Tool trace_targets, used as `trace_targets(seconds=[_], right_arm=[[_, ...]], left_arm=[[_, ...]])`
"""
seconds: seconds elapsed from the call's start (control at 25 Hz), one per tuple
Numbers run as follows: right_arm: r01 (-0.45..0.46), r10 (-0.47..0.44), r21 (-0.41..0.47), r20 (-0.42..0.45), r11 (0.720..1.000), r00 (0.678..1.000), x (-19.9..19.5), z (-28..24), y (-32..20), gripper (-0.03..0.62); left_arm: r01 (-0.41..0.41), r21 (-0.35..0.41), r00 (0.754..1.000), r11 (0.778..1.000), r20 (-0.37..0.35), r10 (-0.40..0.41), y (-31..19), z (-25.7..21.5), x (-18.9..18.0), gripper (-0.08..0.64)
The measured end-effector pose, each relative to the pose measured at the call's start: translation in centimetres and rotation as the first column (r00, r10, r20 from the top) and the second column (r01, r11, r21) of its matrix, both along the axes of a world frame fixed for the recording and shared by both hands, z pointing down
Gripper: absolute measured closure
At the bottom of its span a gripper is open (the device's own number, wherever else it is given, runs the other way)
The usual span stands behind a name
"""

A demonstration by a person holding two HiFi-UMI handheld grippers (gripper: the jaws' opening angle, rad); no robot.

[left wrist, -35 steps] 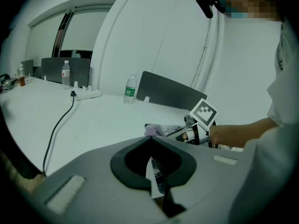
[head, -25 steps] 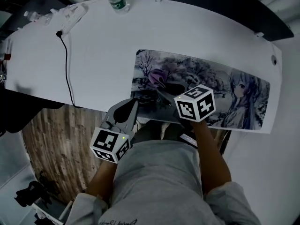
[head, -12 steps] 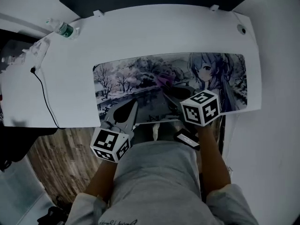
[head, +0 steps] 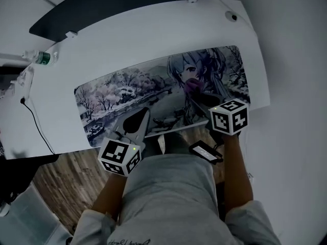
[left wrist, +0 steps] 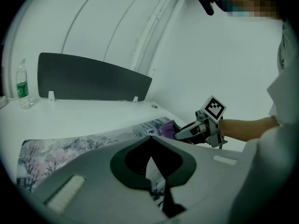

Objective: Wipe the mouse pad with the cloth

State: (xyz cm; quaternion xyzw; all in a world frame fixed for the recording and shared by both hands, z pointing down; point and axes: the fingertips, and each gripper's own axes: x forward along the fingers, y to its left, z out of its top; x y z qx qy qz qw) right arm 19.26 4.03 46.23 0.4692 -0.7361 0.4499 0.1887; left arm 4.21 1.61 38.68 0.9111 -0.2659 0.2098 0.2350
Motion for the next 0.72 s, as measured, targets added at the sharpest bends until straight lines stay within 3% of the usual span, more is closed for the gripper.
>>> trace_targets(seconds=[0.36,0.72], right_arm=[[-0.148,0.143,-0.05,-0.085,0.988,0.986,12.5,1.5,5.3,0.495],[-0.244,0.216,-0.11,-0.219,0.964,0.952,22.7,2.2,8.7,0.495]], left_arm=[[-0.096,-0.004,0.995,0.995,-0.006,0.096,2.1,0.5,8.3,0.548],[-0.126,-0.015,0.992,0.992,0.006,0.127,2.7,0.7,11.7,0.546]])
